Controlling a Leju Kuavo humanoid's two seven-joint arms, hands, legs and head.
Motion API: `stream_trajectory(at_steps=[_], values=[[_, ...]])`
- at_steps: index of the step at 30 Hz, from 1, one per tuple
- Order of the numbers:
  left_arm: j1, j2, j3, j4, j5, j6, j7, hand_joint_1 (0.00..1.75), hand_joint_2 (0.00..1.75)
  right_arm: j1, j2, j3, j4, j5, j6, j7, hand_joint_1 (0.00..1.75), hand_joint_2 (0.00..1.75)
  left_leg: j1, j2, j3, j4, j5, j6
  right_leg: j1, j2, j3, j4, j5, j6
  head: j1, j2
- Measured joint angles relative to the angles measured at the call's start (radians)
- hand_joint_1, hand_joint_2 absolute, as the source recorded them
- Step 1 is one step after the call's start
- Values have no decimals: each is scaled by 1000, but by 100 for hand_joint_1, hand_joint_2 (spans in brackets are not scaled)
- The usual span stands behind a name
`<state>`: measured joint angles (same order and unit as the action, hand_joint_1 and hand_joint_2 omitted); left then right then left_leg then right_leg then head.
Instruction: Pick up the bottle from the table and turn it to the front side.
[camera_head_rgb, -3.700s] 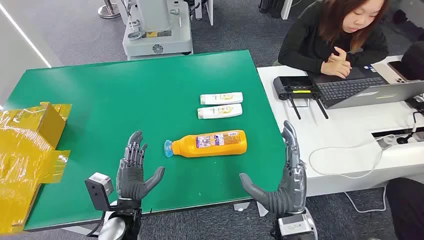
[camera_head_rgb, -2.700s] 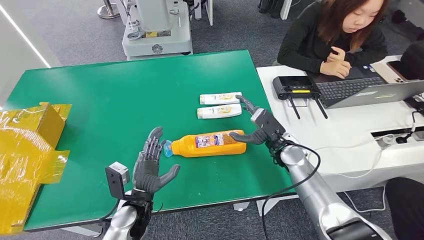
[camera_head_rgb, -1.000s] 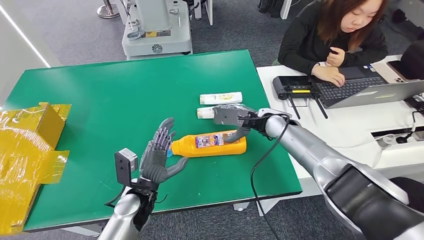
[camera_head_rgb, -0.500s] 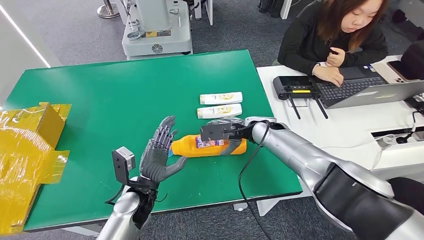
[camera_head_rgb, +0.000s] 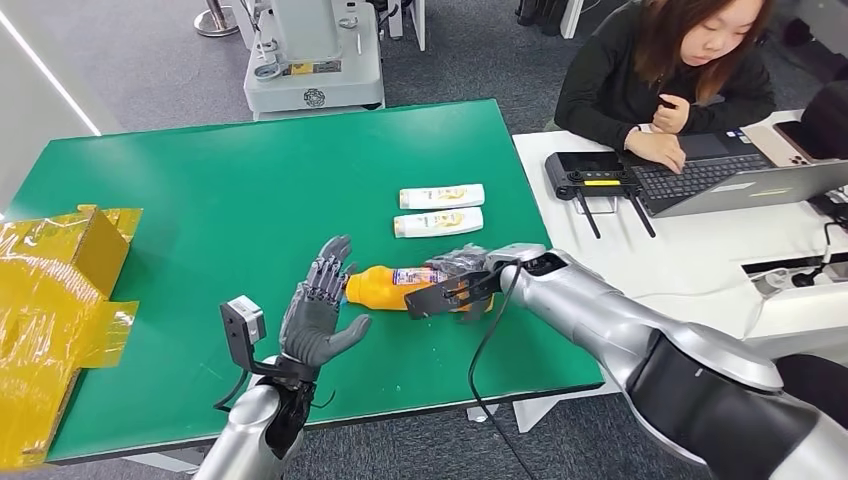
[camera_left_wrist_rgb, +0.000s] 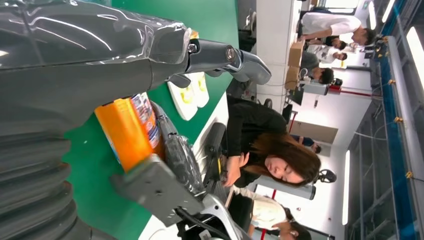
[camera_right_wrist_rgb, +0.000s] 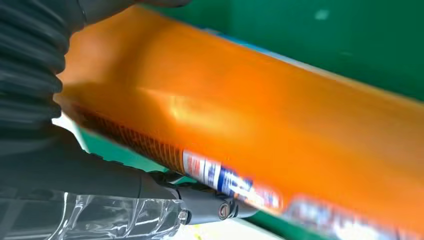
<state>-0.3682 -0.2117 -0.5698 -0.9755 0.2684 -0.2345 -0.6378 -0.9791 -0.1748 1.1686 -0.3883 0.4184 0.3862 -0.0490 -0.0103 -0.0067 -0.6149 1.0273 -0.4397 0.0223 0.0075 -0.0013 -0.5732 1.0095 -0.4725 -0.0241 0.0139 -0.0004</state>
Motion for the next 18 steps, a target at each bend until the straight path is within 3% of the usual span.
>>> stream_trajectory(at_steps=[1,4,5,7,10,18], values=[[1,0,0,2,-1,-2,0,0,175,-6,-2,25,1,29,-3,0,18,175,0,0,0,0,0,0,0,0,0,0,0,0,0,0],[4,0,3,7,-8,-4,-3,0,175,-19,-9,88,5,84,-8,-8,106,175,0,0,0,0,0,0,0,0,0,0,0,0,0,0],[6,1,6,7,-12,-3,-5,0,175,-22,-10,105,7,96,-13,-12,128,175,0,0,0,0,0,0,0,0,1,0,0,0,0,0],[12,3,12,7,-20,1,-9,0,175,-26,-12,136,11,119,-31,-16,149,175,0,2,2,0,0,0,0,1,2,0,0,0,0,0],[23,6,26,7,-28,5,-13,0,175,-27,-13,171,18,145,-58,-17,168,175,0,2,6,0,0,0,0,2,6,-1,0,0,0,0],[51,6,57,7,-21,-10,-16,0,175,-25,-13,203,26,163,-88,-17,175,175,0,1,10,0,0,1,0,0,11,-1,0,1,0,0]])
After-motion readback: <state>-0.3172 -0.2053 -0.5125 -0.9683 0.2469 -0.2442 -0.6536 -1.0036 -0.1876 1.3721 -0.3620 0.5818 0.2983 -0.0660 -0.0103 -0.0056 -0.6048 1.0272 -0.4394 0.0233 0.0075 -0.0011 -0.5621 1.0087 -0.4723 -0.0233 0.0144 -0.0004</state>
